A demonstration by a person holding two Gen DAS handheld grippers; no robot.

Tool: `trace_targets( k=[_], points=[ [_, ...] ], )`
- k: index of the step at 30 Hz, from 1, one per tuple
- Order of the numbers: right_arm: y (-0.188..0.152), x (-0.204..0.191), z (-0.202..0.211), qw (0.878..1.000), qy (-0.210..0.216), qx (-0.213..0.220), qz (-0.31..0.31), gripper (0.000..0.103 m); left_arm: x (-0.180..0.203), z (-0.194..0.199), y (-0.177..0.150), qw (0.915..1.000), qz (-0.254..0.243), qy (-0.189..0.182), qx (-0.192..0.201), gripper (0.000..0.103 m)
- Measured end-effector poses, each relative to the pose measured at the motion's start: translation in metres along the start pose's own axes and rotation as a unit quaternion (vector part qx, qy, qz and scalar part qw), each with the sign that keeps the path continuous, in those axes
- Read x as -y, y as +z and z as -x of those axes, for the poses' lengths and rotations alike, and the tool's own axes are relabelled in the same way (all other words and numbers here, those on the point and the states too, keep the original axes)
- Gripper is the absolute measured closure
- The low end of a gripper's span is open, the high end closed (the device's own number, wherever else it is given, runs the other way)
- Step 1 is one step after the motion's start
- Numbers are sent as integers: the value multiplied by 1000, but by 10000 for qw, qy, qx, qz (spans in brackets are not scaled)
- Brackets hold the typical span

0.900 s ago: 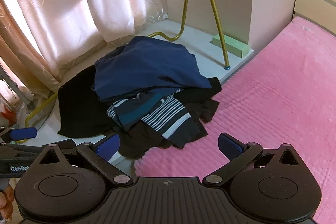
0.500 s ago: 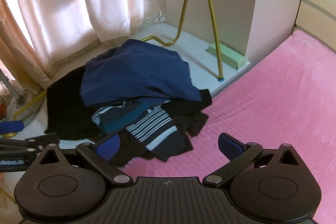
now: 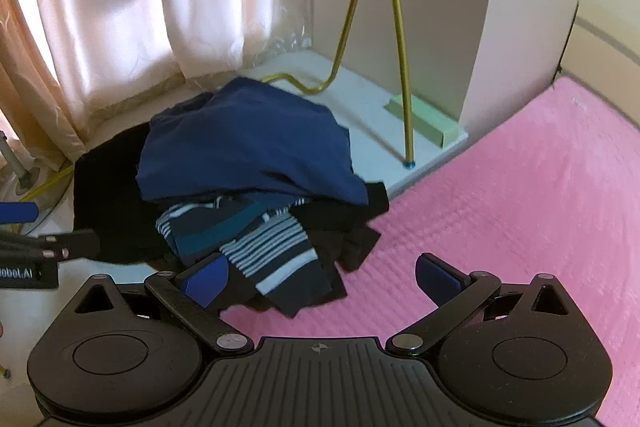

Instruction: Fold clothes

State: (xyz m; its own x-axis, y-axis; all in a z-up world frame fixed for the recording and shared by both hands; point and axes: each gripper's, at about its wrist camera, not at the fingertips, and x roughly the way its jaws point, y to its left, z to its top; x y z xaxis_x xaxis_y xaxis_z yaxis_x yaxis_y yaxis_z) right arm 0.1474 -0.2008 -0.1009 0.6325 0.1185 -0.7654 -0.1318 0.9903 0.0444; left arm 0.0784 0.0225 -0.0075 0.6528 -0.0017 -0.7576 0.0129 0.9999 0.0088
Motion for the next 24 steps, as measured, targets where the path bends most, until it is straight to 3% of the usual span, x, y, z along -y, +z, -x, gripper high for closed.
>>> trace_targets(
  k=[2, 14, 24],
  points=[
    [1, 4, -2, 9998, 57, -164, -118, 1, -2, -1, 0, 10000, 72, -21, -3, 4],
    [6, 5, -2, 9993, 137, 75, -333, 1, -6, -5, 0, 9996, -43, 33, -262, 4],
    [3, 1, -8, 9989, 241, -30, -389, 1, -9, -7, -2, 9991, -112, 96, -396, 4]
  ],
)
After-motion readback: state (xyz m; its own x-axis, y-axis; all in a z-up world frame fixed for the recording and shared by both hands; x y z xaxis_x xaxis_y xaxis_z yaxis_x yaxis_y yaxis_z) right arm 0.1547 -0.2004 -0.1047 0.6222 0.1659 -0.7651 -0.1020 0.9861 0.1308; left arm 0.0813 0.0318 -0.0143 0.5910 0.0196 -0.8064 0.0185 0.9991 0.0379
